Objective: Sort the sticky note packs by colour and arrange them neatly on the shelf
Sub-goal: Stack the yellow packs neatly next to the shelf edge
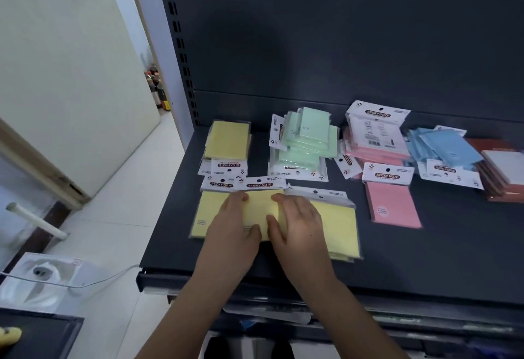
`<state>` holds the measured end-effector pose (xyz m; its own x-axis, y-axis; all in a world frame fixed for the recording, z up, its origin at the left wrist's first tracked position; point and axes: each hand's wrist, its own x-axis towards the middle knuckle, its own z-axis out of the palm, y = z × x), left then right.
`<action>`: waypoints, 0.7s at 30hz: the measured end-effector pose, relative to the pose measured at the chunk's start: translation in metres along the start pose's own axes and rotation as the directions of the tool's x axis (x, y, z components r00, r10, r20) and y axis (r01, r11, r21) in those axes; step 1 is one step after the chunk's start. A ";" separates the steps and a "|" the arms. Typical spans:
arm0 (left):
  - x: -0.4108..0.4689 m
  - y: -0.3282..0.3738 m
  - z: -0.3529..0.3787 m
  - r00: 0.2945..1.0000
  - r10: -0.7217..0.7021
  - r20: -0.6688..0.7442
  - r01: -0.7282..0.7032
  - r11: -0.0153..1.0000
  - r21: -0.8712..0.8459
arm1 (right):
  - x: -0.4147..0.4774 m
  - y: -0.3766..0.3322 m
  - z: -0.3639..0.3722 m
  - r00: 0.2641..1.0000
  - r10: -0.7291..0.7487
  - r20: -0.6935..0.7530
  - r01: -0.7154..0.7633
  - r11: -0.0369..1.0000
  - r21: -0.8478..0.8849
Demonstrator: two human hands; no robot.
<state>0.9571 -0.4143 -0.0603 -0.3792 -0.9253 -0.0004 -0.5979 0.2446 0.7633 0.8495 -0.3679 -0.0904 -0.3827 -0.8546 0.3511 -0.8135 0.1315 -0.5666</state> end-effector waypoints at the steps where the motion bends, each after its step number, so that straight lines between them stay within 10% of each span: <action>1: -0.002 0.000 0.003 1.000 0.022 0.006 -0.022 0.999 0.028 | -0.002 0.003 -0.001 1.000 -0.022 -0.018 0.022 0.999 -0.042; 13: -0.005 -0.003 0.011 0.997 0.000 0.082 -0.021 0.966 0.258 | -0.004 -0.001 -0.005 0.992 -0.009 0.125 0.065 0.889 -0.453; 21: 0.009 -0.005 -0.005 0.994 0.095 -0.050 -0.089 0.991 0.102 | 0.017 0.001 -0.004 0.989 -0.005 0.148 0.033 0.982 -0.187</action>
<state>0.9599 -0.4253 -0.0611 -0.3983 -0.9113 0.1043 -0.6303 0.3545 0.6907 0.8407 -0.3805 -0.0823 -0.3098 -0.9200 0.2401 -0.8930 0.1948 -0.4057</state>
